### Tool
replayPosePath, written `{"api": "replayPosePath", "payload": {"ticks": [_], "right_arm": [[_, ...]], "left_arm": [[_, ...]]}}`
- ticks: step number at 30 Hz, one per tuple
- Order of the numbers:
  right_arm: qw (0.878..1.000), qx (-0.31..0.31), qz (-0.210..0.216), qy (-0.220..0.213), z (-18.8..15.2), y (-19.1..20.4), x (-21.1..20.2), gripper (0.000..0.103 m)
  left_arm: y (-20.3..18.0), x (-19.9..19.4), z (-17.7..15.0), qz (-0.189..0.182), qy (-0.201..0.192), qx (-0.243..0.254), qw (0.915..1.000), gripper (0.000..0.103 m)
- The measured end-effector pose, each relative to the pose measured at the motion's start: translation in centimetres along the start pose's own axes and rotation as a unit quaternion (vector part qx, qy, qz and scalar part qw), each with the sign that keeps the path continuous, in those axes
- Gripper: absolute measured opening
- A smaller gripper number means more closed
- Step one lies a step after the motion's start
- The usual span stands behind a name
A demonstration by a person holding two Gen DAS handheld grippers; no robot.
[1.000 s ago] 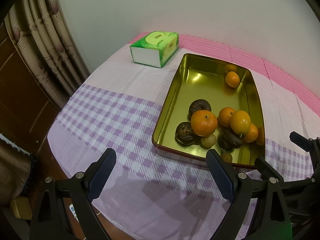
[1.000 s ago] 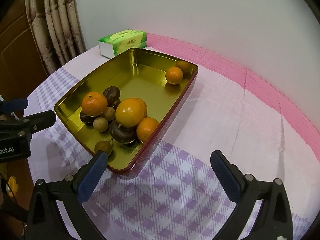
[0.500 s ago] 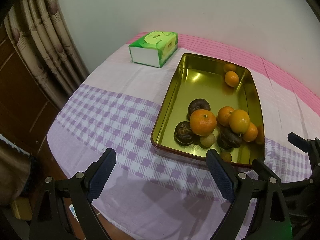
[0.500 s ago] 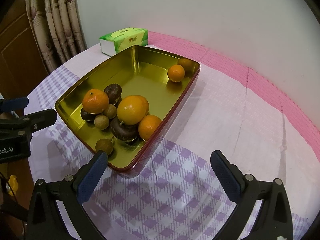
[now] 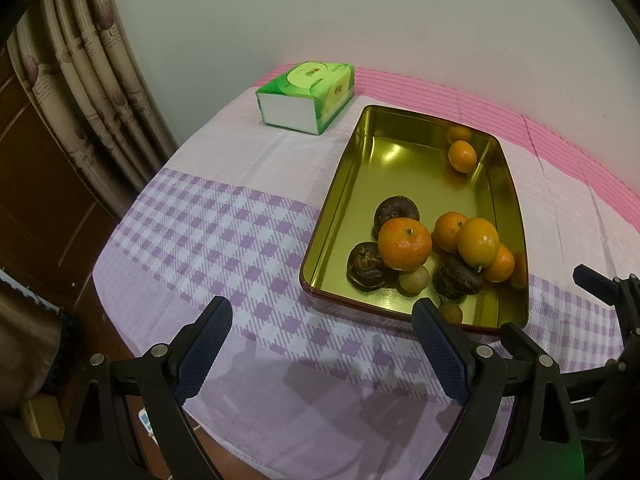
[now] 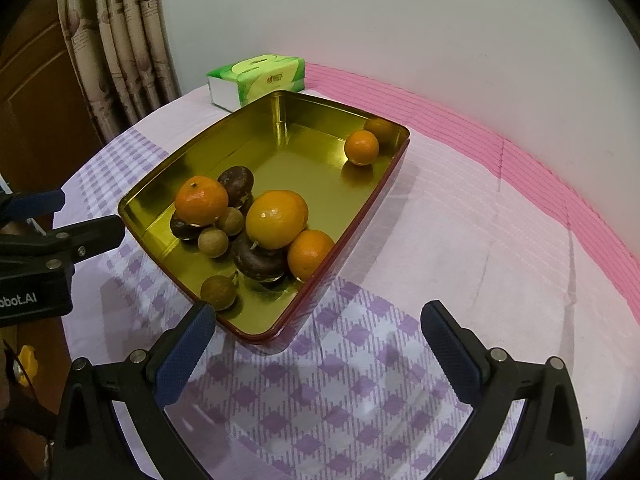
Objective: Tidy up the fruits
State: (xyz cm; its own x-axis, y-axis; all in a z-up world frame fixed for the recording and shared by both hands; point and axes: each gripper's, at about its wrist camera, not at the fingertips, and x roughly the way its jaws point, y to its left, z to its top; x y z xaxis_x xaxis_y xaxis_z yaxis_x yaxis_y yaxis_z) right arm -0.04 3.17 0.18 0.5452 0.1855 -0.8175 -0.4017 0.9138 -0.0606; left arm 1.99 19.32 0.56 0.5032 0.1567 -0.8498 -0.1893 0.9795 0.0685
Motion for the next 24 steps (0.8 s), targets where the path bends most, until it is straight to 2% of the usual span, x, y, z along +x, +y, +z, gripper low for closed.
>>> {"api": "replayPosePath", "payload": {"ticks": [24], "right_arm": [[1.0, -0.001, 0.008, 0.001, 0.08, 0.23, -0.28, 0.102]], "left_arm": [[-0.14, 0.15, 0.08, -0.006, 0.003, 0.005, 1.0, 0.091]]}}
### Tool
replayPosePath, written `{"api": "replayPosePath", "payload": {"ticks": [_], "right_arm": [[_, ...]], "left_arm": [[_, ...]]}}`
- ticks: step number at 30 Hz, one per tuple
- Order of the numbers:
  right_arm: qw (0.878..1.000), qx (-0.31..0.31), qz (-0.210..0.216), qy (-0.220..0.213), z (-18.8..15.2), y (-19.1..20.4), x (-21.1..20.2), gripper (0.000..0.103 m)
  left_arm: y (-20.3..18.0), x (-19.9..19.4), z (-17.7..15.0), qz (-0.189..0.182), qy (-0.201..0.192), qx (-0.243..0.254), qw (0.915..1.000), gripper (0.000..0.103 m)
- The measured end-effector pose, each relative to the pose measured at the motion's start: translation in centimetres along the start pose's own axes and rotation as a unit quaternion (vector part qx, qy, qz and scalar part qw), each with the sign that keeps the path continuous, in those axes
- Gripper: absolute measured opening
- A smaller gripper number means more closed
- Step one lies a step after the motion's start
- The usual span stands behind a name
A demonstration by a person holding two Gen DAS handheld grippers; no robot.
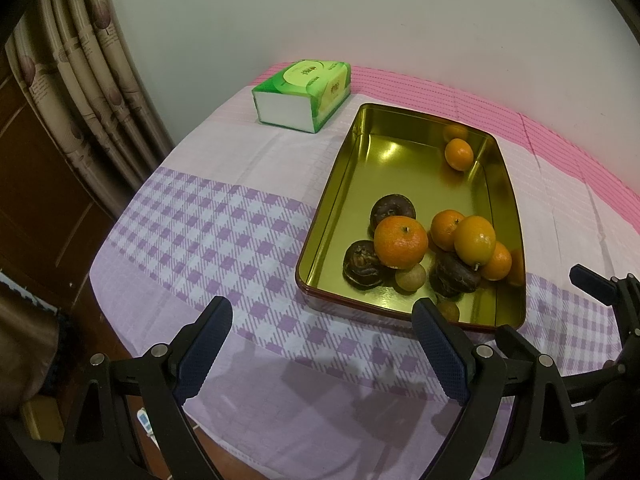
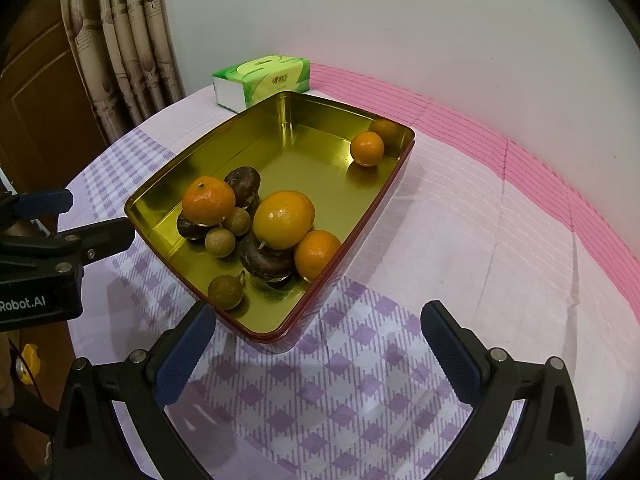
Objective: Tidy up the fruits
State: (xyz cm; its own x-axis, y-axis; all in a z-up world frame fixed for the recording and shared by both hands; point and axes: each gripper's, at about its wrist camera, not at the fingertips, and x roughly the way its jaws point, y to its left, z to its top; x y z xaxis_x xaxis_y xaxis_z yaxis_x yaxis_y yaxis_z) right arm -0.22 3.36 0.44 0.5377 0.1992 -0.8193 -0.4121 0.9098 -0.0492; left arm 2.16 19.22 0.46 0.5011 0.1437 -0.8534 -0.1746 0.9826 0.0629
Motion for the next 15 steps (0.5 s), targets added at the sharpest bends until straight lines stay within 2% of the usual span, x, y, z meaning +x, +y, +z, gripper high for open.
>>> {"api": "replayPosePath", "payload": {"ticks": [15], "right_arm": [[1.0, 0.001, 0.002, 0.0, 0.01, -0.07, -0.06, 0.102]], "left_arm": [[-0.09, -0.07, -0.01, -0.003, -0.001, 0.001, 1.0, 0.091]]}}
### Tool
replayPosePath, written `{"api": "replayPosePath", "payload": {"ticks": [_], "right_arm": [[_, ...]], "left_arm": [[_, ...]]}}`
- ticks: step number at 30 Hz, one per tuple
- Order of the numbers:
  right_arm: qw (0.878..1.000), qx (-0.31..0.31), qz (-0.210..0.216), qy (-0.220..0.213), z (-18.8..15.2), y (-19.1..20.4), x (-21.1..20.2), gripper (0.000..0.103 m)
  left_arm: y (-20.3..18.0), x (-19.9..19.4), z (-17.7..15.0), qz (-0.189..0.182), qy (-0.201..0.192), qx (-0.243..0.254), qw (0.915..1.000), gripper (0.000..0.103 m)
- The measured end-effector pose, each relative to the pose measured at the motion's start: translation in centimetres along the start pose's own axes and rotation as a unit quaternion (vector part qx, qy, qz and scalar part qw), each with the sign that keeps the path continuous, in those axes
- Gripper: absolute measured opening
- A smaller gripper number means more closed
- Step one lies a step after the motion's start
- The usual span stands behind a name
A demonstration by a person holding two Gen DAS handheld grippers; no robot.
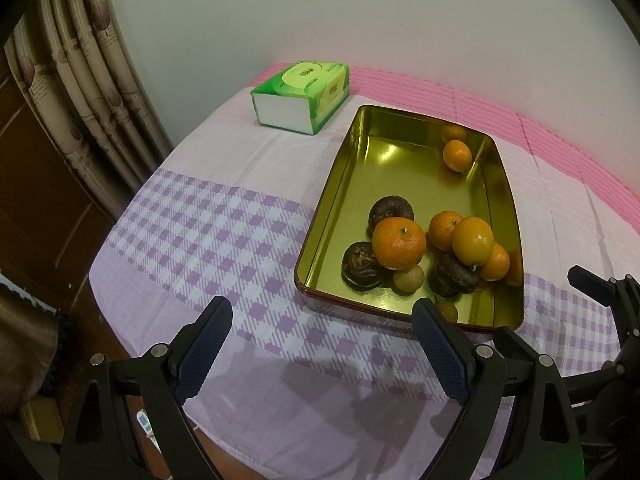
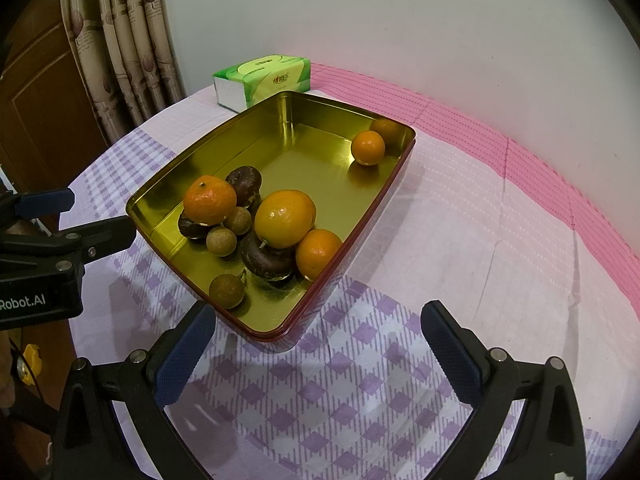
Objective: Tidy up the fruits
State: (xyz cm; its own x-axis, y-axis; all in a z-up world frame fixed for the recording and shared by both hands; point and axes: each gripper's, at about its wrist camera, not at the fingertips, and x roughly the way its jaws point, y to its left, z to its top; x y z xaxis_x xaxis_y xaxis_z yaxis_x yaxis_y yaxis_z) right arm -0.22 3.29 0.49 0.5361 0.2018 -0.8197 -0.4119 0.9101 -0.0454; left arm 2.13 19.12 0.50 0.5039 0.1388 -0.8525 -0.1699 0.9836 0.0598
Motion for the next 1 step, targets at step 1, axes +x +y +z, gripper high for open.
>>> {"api": "replayPosePath", "payload": {"ticks": [1], "right_arm": [[1.0, 0.0, 0.001, 0.0, -0.02, 0.03, -0.07, 0.102]], "left_arm": [[-0.05, -0.01, -0.01, 0.0, 0.001, 0.0, 1.0, 0.091]]}}
